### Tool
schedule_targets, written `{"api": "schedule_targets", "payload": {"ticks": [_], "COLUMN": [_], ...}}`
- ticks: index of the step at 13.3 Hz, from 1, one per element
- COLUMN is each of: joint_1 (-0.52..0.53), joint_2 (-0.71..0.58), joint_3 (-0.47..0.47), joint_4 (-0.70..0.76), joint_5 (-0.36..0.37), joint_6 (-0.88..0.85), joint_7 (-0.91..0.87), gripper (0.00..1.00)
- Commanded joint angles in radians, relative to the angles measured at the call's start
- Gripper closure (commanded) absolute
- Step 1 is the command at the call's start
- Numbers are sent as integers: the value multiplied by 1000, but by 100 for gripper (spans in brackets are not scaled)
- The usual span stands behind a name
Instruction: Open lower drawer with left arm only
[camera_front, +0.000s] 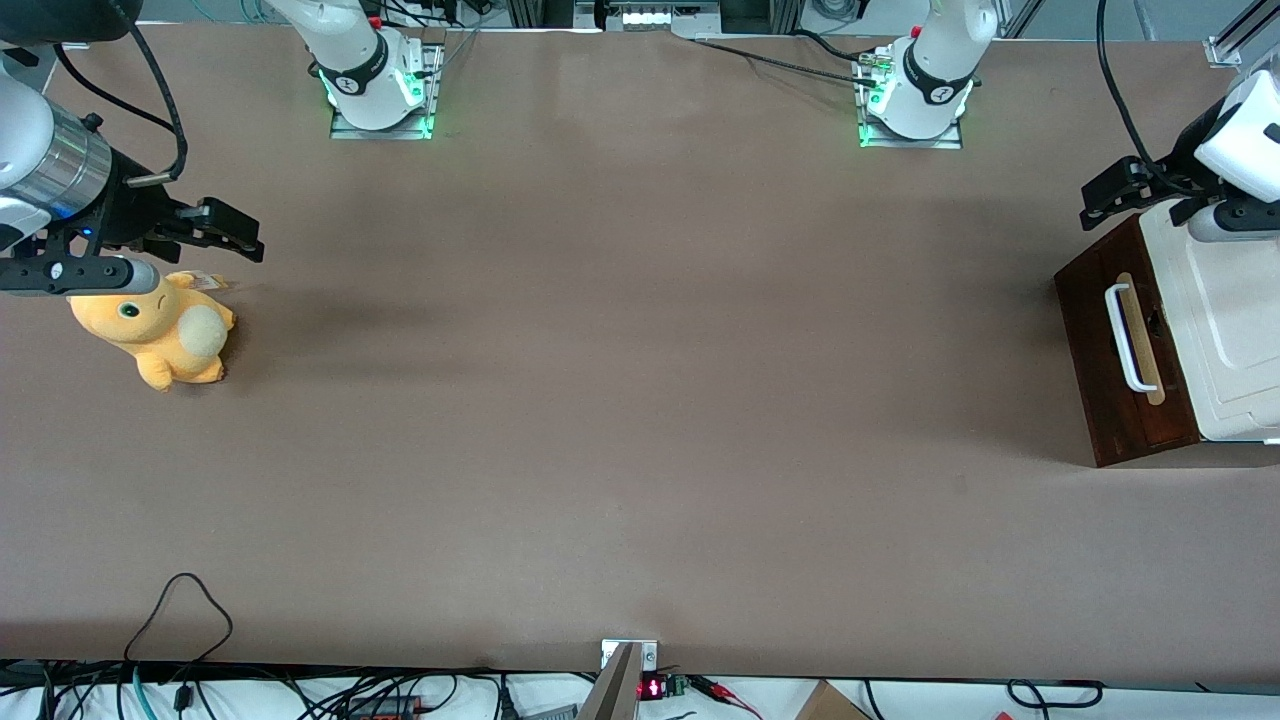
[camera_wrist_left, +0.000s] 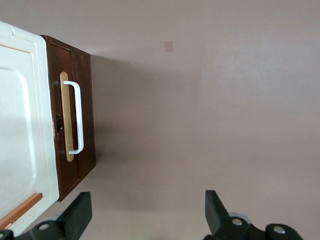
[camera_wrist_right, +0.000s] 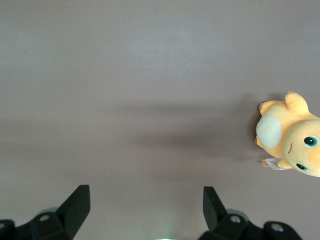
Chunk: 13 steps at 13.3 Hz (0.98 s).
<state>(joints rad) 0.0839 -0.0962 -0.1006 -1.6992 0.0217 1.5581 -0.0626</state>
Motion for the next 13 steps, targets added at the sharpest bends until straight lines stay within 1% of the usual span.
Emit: {"api": "schedule_targets", "payload": {"ticks": [1,11,13], "joint_1": [-1,-1,0], "joint_2": [4,7,10], "joint_3": [1,6,7], "joint_4": [26,32,15], "joint_5": [-25,-28,-28], "joint_6": [-32,-38,-49], "joint_7": [26,26,30], "gripper": [0,0,0]}}
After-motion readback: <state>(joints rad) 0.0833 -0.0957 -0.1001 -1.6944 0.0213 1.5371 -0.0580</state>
